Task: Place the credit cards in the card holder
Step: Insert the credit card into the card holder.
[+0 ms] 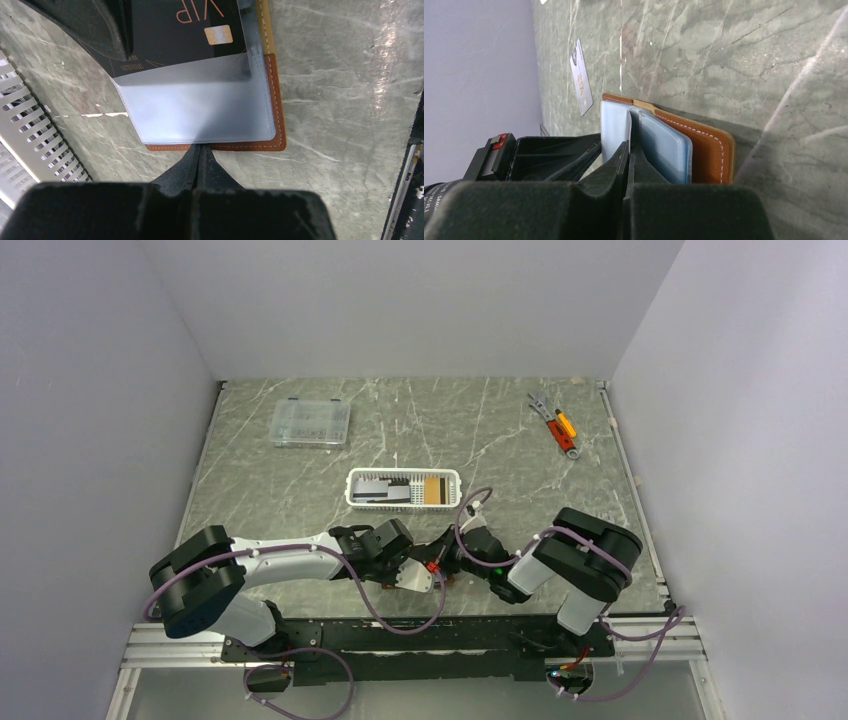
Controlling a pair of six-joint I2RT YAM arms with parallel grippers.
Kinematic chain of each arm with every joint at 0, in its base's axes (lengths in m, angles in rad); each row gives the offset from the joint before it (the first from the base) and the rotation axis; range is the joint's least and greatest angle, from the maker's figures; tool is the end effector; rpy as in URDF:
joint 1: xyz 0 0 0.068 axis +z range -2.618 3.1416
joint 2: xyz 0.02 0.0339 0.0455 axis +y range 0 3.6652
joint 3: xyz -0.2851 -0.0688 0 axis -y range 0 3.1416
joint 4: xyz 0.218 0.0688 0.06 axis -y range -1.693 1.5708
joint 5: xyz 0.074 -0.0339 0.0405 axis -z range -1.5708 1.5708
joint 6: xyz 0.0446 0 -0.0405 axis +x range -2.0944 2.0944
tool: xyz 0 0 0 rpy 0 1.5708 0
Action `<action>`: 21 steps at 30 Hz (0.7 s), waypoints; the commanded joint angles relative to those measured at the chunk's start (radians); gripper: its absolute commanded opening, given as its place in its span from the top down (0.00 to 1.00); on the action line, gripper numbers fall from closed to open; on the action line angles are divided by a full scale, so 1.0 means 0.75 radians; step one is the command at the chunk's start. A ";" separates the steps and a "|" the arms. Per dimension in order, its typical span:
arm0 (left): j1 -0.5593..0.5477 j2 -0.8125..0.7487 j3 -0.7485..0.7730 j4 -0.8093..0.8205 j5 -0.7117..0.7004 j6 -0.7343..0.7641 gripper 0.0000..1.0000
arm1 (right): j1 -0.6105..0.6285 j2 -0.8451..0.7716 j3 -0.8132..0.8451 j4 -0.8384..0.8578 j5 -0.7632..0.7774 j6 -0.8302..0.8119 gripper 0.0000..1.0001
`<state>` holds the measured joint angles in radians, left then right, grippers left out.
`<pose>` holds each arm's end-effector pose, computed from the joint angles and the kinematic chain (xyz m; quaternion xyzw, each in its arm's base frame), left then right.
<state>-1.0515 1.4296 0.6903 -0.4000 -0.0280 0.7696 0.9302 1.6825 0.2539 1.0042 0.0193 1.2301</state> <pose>0.1157 -0.1999 0.1855 0.7696 0.6014 -0.0165 0.2139 0.1502 0.2000 0.1407 0.1307 0.8299 0.4745 0.2627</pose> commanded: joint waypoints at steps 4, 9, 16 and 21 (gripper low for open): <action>-0.032 0.043 -0.059 -0.113 0.148 -0.028 1.00 | -0.025 0.051 0.030 -0.005 -0.100 -0.072 1.00; -0.031 0.047 -0.054 -0.110 0.143 -0.022 1.00 | -0.039 0.025 0.082 -0.152 -0.165 -0.128 1.00; -0.034 0.067 -0.057 -0.096 0.126 -0.017 1.00 | -0.099 0.037 0.093 -0.233 -0.315 -0.195 1.00; -0.034 0.057 -0.067 -0.090 0.115 -0.014 1.00 | -0.096 0.045 0.258 -0.537 -0.330 -0.252 0.75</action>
<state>-1.0565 1.4315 0.6903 -0.3992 -0.0372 0.7731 0.8516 1.7050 0.3668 0.8516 -0.1947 1.1233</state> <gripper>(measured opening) 0.009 0.163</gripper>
